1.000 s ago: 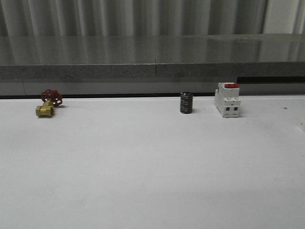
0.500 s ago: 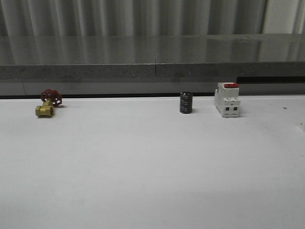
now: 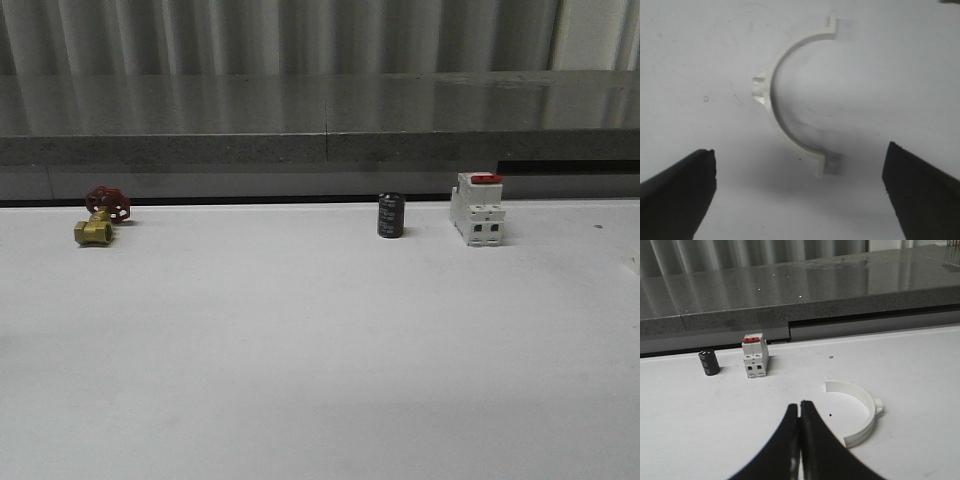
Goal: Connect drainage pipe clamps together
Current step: 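Lower the left gripper over the white clamp half and grasp it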
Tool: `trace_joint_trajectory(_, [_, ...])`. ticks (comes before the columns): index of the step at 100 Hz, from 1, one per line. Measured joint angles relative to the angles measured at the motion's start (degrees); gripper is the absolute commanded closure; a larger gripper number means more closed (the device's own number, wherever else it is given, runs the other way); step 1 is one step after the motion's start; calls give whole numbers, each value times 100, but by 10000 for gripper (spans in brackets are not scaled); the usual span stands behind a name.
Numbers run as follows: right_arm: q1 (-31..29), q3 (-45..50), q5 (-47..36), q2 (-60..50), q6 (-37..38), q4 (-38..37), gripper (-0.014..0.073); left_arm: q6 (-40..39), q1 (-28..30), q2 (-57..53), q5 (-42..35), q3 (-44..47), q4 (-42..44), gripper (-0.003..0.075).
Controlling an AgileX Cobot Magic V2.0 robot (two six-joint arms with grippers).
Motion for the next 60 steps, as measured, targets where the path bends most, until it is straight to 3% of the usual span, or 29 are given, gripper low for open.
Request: trace_joint_trajectory(60, [0,0,0,0,0,0,661,139,108,1632,-1179,-312,365,67])
